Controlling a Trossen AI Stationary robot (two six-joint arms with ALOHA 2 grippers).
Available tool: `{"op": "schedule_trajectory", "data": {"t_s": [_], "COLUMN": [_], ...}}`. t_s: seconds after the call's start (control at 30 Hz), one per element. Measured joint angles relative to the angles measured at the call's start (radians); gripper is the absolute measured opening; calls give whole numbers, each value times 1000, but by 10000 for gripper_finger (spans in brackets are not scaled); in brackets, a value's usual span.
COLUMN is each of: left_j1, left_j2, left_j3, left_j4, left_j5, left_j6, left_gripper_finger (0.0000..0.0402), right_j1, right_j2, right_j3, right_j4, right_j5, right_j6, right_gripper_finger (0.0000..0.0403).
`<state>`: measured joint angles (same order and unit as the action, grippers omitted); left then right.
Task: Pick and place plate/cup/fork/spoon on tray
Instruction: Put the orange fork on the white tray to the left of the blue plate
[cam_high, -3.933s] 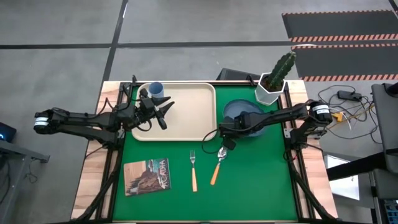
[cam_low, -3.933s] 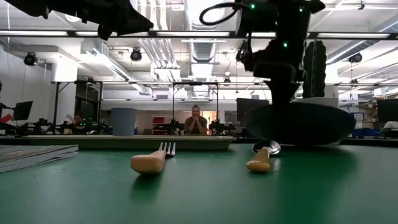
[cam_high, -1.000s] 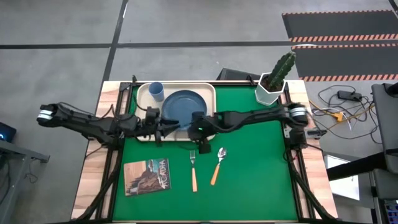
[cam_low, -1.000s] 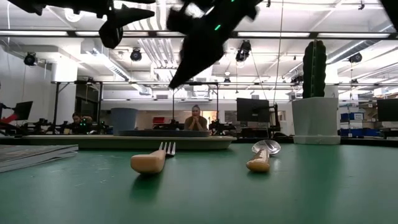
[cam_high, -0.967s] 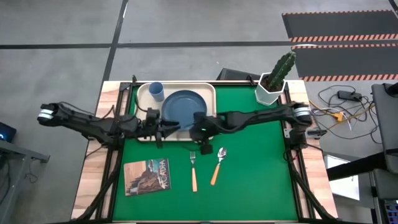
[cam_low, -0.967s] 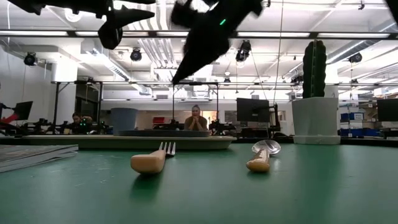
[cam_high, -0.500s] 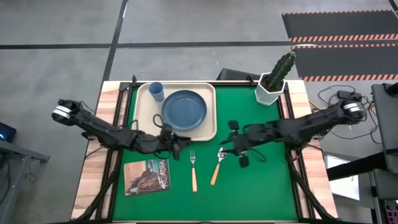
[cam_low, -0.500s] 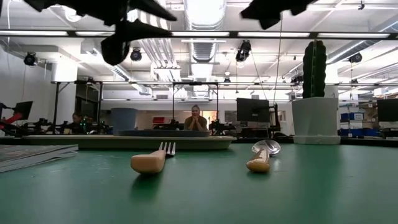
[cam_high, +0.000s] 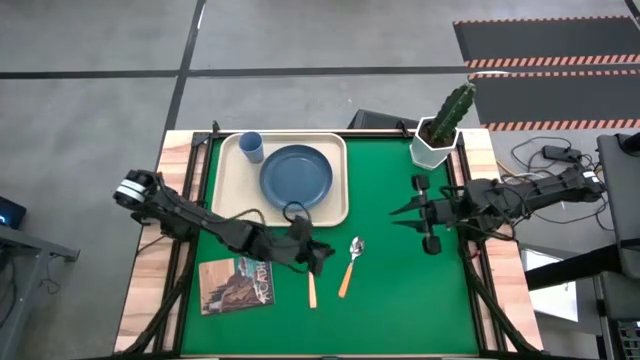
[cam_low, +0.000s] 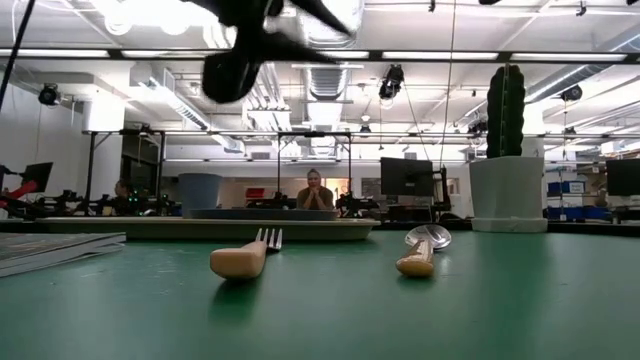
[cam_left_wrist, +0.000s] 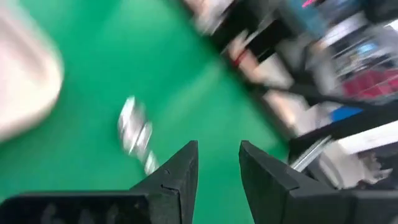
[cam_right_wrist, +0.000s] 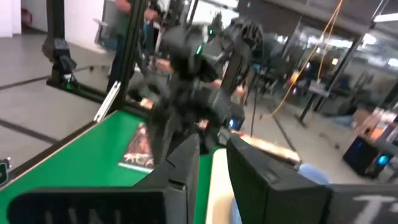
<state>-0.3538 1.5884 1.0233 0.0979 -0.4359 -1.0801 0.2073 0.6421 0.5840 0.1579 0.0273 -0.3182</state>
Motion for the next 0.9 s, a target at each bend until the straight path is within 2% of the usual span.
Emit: {"op": "schedule_trajectory", "data": {"t_s": [0.17, 0.27, 0.33, 0.47, 0.57, 0.67, 0.9], "left_j1": [-35, -65, -86, -112, -116, -114, -106], "left_j2": [96, 161, 192, 238, 272, 289, 327], "left_j3": [156, 268, 333, 385, 386, 370, 355], "left_j4": [-409, -648, -745, -755, -727, -675, -684], "left_j5": [204, 324, 349, 328, 261, 222, 223], "left_j6": [-369, -519, -575, -644, -673, -676, -677], "left_gripper_finger": [72, 42, 22, 4, 6, 6, 6], "right_j1": [0, -3, -3, -3, -3, -3, -3], "right_j2": [-59, -67, -65, -63, -70, -70, -70], "right_j3": [-51, -69, -77, -78, -73, -72, -72], "right_j4": [19, 25, 35, 33, -19, -22, -27], "right_j5": [0, 1, 3, 63, 110, 112, 112], "right_j6": [-9, -17, -17, -23, -23, -16, 5], "right_gripper_finger": [58, 56, 56, 55, 54, 54, 54]}}
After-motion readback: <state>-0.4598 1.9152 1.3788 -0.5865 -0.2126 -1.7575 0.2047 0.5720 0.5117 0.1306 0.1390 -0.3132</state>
